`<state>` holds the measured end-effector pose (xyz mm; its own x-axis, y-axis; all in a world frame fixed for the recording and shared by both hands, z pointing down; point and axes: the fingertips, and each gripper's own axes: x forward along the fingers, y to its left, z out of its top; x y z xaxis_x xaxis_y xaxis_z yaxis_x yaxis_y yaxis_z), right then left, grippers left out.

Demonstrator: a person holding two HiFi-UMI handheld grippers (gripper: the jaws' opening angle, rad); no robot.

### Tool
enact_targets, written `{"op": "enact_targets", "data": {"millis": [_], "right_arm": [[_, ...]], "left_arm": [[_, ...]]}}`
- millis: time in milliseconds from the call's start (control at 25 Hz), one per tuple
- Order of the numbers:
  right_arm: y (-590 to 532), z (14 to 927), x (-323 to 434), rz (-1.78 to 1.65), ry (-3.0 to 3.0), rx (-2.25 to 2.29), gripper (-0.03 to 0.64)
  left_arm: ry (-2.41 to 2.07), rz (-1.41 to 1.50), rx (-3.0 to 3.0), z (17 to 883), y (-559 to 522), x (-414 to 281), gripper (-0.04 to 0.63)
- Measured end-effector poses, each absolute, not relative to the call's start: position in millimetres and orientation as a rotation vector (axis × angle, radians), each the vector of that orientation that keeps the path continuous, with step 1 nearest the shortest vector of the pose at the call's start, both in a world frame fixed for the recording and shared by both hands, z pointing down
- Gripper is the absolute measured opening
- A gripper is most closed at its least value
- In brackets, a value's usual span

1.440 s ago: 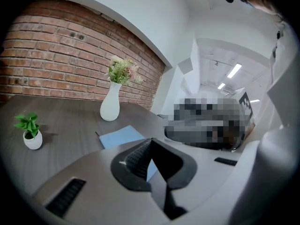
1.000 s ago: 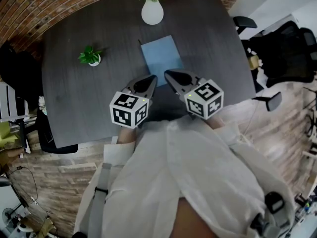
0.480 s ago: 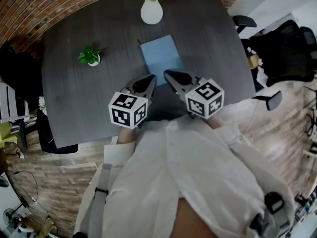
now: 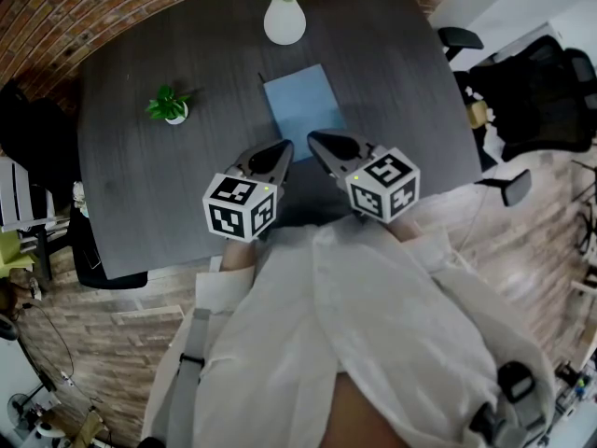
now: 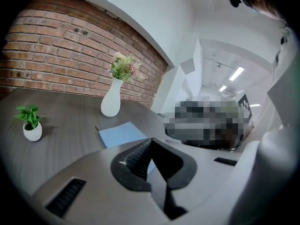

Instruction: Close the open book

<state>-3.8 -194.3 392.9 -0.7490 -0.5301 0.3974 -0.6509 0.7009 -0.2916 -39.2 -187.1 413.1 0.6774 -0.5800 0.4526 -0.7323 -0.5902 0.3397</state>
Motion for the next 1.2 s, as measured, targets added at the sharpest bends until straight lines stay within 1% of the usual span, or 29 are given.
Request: {"op": "enact_targets", "data": {"millis": [1200], "right_arm": [[-193.0,397.1,-2.9,0.606,-2.607,0.931,0.005]], "left_arm": [[-0.977,0.415,2.382,416.0,-182.9,-35.8,0.005]]}}
